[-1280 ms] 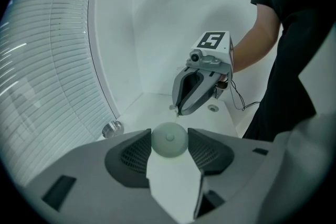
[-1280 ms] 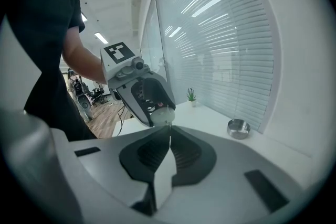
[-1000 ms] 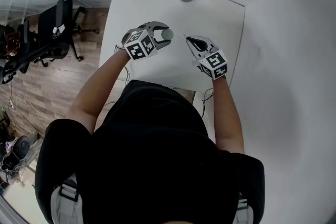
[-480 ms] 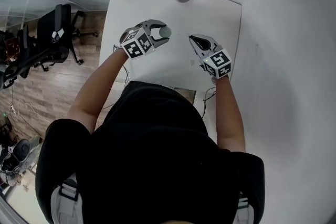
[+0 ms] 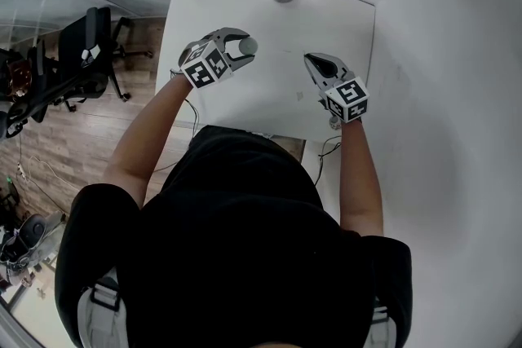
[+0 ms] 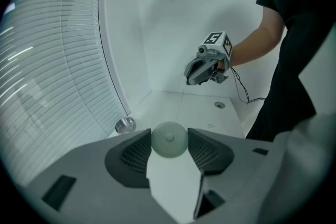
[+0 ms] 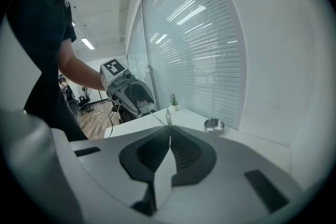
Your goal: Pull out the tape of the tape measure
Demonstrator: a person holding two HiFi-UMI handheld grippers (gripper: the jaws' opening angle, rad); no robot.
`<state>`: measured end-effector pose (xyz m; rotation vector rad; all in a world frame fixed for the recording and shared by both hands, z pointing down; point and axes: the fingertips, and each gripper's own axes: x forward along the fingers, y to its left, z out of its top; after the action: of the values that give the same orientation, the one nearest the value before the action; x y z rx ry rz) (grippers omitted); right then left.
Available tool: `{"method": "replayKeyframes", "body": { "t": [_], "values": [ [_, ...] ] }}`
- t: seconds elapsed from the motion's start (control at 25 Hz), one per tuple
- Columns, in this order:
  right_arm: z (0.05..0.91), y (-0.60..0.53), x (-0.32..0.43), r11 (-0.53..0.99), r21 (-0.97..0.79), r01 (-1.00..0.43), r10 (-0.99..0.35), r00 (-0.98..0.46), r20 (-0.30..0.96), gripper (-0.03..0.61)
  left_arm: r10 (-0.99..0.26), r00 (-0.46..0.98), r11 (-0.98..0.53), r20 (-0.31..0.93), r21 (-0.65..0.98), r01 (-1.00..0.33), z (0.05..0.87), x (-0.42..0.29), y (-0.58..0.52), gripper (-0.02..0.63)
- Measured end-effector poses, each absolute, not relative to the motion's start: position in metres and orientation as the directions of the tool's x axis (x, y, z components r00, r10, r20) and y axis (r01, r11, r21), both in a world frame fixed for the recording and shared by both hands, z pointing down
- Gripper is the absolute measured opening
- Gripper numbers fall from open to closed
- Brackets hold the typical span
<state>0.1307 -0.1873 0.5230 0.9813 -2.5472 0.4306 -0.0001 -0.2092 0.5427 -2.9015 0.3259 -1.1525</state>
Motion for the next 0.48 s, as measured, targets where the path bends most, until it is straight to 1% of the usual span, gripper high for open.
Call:
{"method": "replayKeyframes", "body": {
  "t": [0.48],
  "values": [
    [0.527, -0.188, 0.153, 0.68, -0.143, -0.719, -0.598, -0.658, 0.459, 0.009, -0.204, 0.688, -0.976, 0.697, -0.087, -0.201, 0.547, -0.013, -0.217, 0.227]
  ]
}}
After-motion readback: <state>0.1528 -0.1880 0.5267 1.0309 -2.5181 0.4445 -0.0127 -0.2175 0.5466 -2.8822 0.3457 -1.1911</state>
